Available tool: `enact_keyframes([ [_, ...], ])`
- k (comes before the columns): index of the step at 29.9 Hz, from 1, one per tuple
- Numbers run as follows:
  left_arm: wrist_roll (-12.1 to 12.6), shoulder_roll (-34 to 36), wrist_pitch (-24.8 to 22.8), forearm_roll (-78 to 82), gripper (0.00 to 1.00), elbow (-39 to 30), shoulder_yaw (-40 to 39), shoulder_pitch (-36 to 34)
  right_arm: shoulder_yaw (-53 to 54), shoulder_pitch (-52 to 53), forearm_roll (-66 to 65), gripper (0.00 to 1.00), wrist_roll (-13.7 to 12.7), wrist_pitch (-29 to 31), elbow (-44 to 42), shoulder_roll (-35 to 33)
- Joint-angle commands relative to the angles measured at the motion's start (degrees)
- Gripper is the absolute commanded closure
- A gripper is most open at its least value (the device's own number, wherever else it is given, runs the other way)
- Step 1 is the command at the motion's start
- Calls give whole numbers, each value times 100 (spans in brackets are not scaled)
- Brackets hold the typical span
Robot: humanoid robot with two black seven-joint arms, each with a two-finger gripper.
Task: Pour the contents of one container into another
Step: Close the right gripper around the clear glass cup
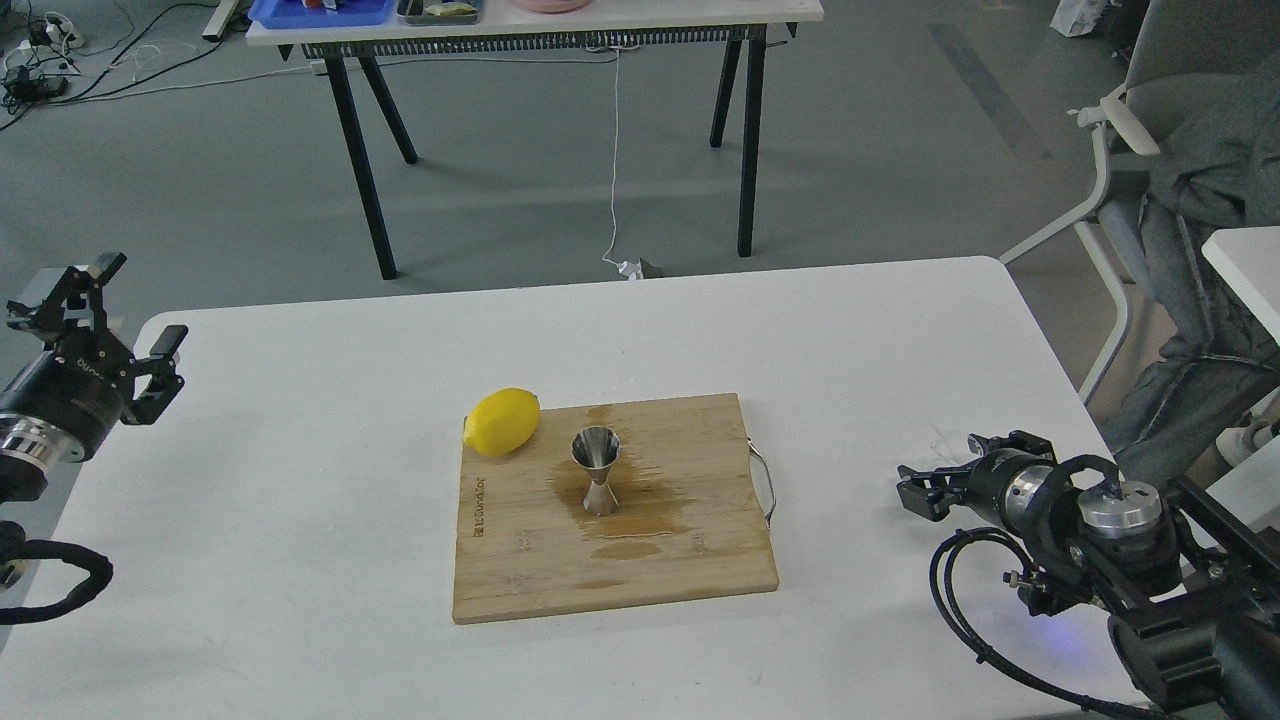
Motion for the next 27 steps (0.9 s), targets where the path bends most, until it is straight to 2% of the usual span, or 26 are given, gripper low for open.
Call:
enact_keyframes([
  [1, 0, -60, 0, 8, 1, 21, -1, 31, 6, -8, -9, 19, 11, -1, 0, -8],
  [4, 0, -78, 0, 8, 1, 83, -1, 31, 6, -17, -35, 29, 19, 8, 0, -8],
  [9, 0, -78, 0, 8, 1, 83, -1, 31, -3, -26, -167, 40, 19, 8, 0, 1],
  [27, 0, -78, 0, -1, 1, 162, -1, 40, -11, -70, -167, 64, 28, 140, 9, 1],
])
